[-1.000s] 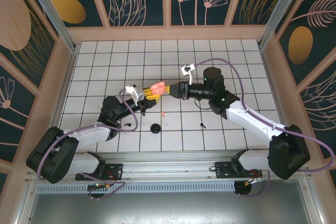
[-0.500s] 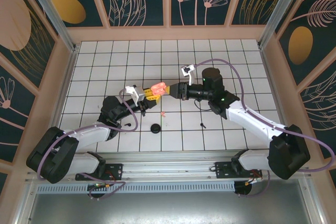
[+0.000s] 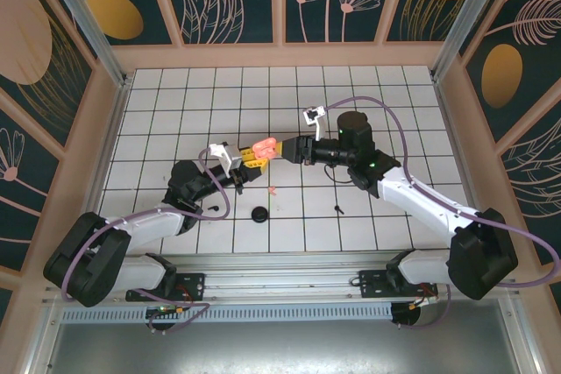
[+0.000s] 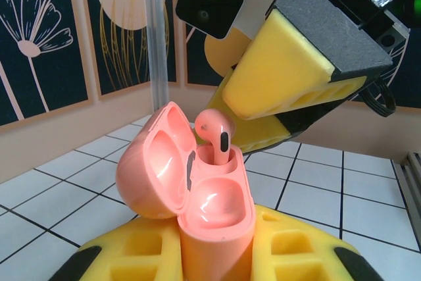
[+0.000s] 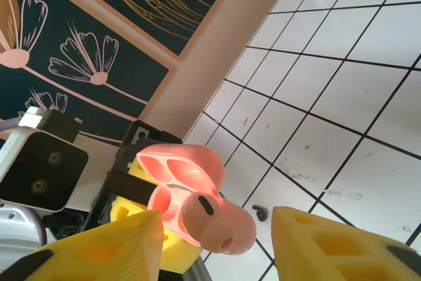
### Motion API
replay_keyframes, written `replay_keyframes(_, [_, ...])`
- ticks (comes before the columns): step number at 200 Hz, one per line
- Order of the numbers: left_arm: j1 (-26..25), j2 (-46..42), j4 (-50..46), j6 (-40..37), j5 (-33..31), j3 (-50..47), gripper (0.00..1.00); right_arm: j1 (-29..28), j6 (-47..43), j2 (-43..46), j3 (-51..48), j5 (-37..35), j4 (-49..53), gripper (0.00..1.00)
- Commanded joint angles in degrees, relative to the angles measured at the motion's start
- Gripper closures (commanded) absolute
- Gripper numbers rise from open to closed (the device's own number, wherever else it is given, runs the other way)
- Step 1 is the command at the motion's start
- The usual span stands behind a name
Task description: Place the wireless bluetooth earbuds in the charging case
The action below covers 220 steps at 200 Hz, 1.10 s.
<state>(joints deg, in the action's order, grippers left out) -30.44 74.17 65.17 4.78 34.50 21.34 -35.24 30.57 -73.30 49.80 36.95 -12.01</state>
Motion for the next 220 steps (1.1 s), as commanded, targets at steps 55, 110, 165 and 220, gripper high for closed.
replay_keyframes(55, [-0.5, -1.1, 0.3, 0.5, 3.0, 1.8, 0.88, 0.0, -4.2, 2.6, 2.3, 0.4, 1.0, 0.41])
replay_keyframes(110, [-0.4, -1.5, 0.0, 0.5, 3.3, 1.8, 0.88, 0.1, -12.1, 5.2, 4.9, -0.5, 7.5, 0.39])
replay_keyframes(165, [-0.4, -1.3, 0.0, 0.3, 5.5, 2.1, 0.88, 0.5, -33.1, 7.6, 6.9, 0.5, 14.4, 0.45])
replay_keyframes(220, [-0.4, -1.1, -0.3, 0.4, 6.5, 2.7, 0.88, 1.7, -46.8, 6.6, 8.0, 3.7, 16.6, 0.46])
